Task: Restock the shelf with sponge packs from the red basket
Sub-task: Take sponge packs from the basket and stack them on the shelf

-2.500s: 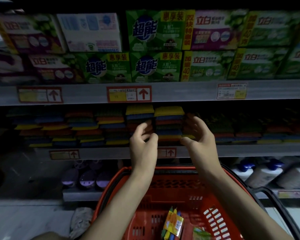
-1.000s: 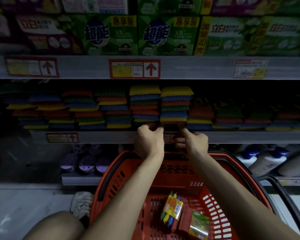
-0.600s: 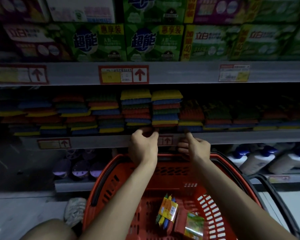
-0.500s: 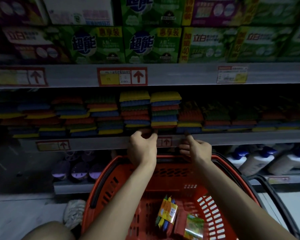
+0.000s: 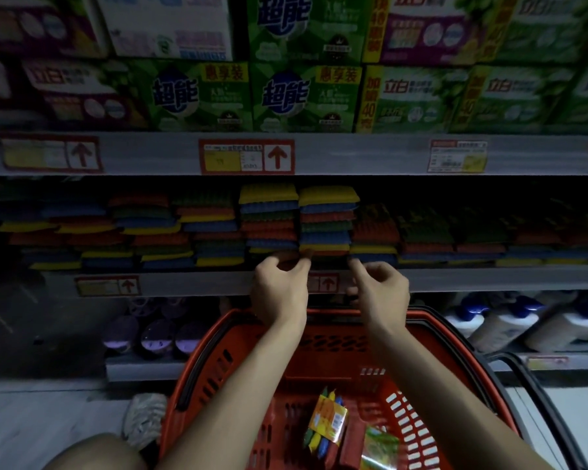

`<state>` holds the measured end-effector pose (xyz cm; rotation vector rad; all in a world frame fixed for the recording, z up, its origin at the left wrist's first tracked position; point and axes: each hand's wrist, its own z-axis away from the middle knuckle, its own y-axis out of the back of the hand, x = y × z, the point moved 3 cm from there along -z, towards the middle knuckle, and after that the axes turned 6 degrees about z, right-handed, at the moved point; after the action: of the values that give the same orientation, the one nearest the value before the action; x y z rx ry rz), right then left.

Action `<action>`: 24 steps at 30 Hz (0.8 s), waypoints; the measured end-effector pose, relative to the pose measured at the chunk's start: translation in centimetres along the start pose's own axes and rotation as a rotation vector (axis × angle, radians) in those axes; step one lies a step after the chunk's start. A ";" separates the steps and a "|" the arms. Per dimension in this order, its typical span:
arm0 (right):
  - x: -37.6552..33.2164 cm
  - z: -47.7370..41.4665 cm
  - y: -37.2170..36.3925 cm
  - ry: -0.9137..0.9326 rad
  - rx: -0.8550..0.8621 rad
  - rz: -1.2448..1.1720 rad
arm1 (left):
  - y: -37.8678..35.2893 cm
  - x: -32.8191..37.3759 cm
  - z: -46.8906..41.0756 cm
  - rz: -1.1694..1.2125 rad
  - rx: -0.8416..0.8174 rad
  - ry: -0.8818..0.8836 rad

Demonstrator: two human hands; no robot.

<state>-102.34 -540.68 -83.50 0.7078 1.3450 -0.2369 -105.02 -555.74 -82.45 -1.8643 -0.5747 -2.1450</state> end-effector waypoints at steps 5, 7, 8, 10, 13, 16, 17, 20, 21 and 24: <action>-0.8 0.0 -0.7 -0.012 -0.073 0.002 | -0.1 0.0 -0.6 -0.007 0.028 0.002; -1.0 0.2 -0.7 0.000 -0.095 0.020 | -0.1 0.0 -0.6 -0.019 0.036 0.004; -1.0 0.3 -0.6 0.009 -0.106 0.032 | -0.1 0.0 -0.6 -0.028 0.037 0.004; -1.2 0.7 -0.3 0.049 -0.143 0.061 | -0.1 0.3 -0.6 -0.055 0.041 0.007; -1.5 1.5 0.4 0.116 -0.209 0.112 | 0.3 0.4 -0.3 -0.081 0.029 -0.008; -2.1 1.9 1.5 0.204 -0.250 0.227 | 1.1 0.5 0.4 -0.078 -0.008 -0.059; -2.4 2.1 2.0 0.240 -0.257 0.279 | 1.3 0.5 0.7 -0.077 -0.039 -0.076; -3.0 3.2 3.8 0.322 -0.274 0.401 | 2.3 0.6 1.9 -0.082 -0.151 -0.180; -3.0 3.5 4.5 0.338 -0.281 0.417 | 2.7 0.6 2.4 -0.092 -0.191 -0.224; -2.8 4.7 6.2 0.383 -0.315 0.488 | 3.9 0.5 4.0 -0.129 -0.311 -0.334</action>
<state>-95.83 -539.29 -78.54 0.8120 1.4771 0.5138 -99.88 -557.43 -81.03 -2.4438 -0.4538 -2.1122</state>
